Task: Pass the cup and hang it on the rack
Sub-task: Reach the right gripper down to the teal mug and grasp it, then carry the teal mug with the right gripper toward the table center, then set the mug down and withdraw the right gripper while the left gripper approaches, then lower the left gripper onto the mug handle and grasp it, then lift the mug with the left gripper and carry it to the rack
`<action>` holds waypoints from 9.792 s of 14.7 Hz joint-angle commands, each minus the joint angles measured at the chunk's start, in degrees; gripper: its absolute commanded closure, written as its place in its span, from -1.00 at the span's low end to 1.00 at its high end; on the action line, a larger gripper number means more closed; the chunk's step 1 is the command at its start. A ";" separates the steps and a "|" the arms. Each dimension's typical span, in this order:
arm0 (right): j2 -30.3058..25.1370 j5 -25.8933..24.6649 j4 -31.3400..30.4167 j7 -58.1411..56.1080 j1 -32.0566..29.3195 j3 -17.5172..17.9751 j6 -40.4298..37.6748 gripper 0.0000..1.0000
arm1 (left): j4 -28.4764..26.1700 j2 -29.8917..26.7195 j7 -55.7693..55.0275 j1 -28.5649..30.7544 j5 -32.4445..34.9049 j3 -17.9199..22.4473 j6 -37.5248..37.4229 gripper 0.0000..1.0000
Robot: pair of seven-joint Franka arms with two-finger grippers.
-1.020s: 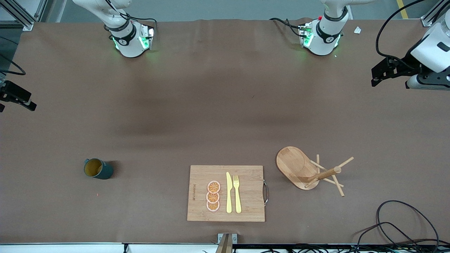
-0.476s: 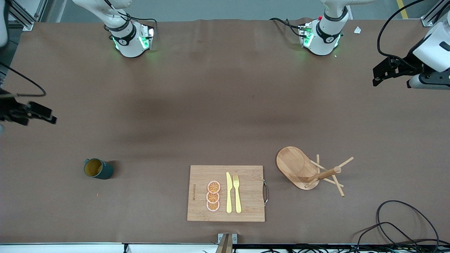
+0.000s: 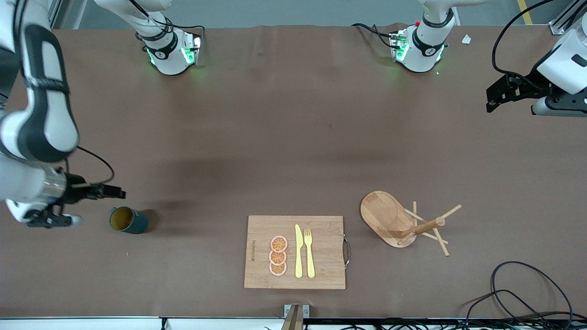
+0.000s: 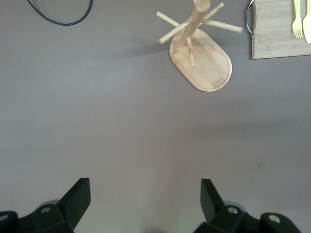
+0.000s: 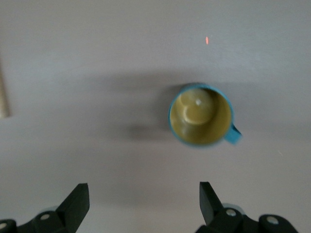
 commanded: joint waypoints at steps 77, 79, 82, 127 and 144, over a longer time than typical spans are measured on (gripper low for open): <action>-28.54 -8.42 0.36 -1.58 4.44 -8.58 -13.00 -1.00 | 14.34 43.58 -103.94 -43.15 19.16 4.45 29.52 -1.00; -28.54 -8.59 1.60 -1.50 3.91 -8.67 -14.33 -1.00 | 14.34 45.69 -108.68 -47.63 19.16 8.48 29.52 -1.00; -28.54 -8.51 1.69 -1.23 3.91 -8.67 -14.24 -1.00 | 14.34 49.12 -114.40 -52.12 19.34 12.45 29.52 -1.00; -27.57 -8.95 2.13 -0.62 4.00 -8.50 -13.98 -1.00 | 13.90 30.59 -82.45 -35.98 -18.94 15.89 29.88 0.98; -27.48 -9.30 2.13 -0.53 4.44 -8.50 -13.98 -1.00 | 13.72 34.98 -46.57 -12.50 -62.04 15.89 5.27 0.98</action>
